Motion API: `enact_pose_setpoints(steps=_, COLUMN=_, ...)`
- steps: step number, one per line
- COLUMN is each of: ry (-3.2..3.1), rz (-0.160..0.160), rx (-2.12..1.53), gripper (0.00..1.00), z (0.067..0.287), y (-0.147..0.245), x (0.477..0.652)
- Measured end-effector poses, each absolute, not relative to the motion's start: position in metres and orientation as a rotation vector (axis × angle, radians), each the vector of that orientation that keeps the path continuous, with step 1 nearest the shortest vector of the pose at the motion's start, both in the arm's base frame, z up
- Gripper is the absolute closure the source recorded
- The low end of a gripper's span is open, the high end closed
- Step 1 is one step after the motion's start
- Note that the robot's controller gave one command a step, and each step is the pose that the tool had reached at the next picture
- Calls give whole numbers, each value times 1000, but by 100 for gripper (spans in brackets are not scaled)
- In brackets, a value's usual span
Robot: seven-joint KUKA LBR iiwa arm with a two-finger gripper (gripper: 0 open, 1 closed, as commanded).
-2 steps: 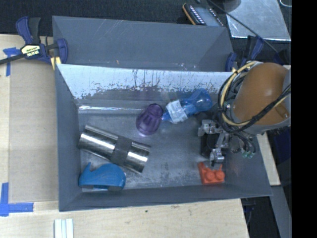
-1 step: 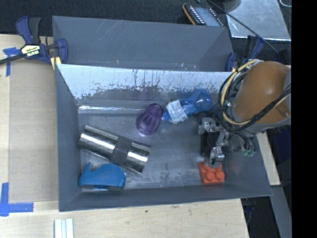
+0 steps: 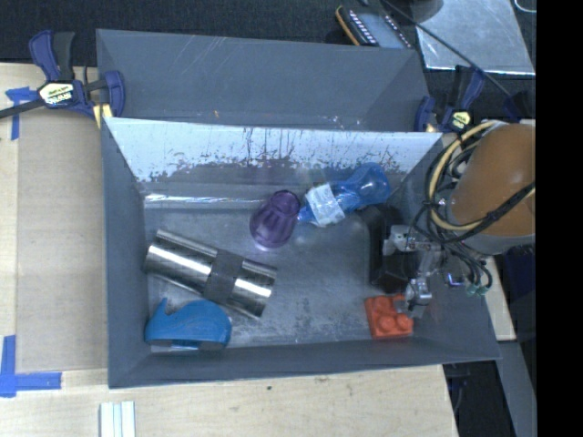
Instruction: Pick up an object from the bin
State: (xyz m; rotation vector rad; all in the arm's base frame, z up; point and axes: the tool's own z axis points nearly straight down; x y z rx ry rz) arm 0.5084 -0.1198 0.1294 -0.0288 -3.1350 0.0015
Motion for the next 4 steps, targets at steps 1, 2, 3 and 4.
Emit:
enact_pose_setpoints(steps=1, ry=-3151, rz=2, rx=-115, gripper=0, z=104, y=-150, x=498)
enact_pose_setpoints(steps=2, ry=-3137, rz=4, rx=-133, gripper=0, z=99, y=-148, x=508)
enact_pose_setpoints(steps=3, ry=-3161, rz=2, rx=-140, gripper=0, z=77, y=-155, x=517)
enact_pose_setpoints(steps=4, ry=-3105, rz=12, rx=-584, gripper=0, z=82, y=-141, x=509)
